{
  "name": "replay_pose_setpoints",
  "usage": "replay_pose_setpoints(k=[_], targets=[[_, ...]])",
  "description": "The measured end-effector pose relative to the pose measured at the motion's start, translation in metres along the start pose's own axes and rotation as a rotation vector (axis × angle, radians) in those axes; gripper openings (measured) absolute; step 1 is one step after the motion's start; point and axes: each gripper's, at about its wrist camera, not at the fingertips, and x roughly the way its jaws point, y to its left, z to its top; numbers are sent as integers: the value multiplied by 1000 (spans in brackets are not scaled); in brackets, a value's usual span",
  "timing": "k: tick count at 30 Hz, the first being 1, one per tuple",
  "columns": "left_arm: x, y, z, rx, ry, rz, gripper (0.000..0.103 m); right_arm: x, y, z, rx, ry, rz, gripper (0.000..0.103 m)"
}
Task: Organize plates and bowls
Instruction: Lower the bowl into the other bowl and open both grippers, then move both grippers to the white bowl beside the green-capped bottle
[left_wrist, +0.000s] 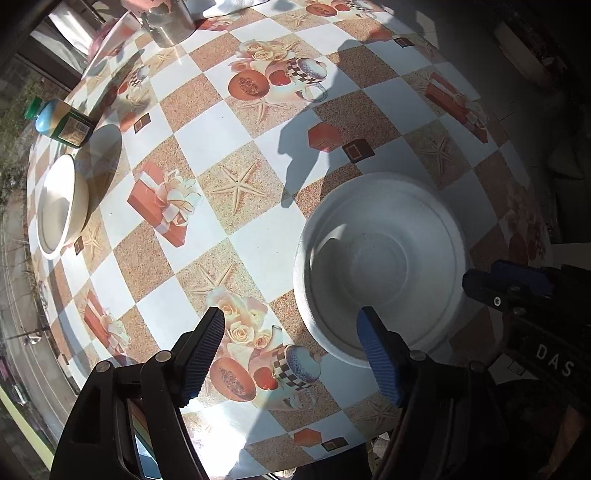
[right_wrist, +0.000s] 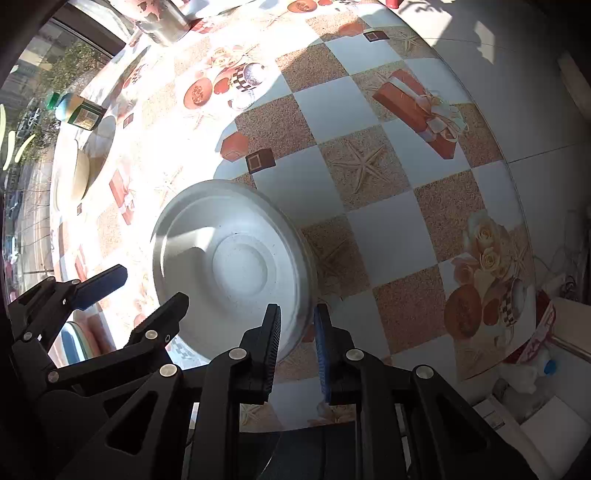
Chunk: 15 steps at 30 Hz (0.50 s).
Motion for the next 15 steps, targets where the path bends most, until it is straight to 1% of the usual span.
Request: replay_pose_setpoints(k=[1,2,4,5,9,15], targets=[[2,6,-2,-18,6,-1,78,2,-4,-1,20,10,4,20],[4,13,-6,-41,16,-3,78,4,-8,-1,37,21,3,24],[9,25,-13,-87,33,-12,79,6,-12,-4,63,19,10,73],[11,31,-16,-111,45,-15,79,5,-13,-6,68,9,18,74],[19,47,-28,-167,73,-27,79,7,-12,-7,74,23,-5,74],[16,66,-34,-211,55,-33,79,-3,0,2,52,-13,-42,74]])
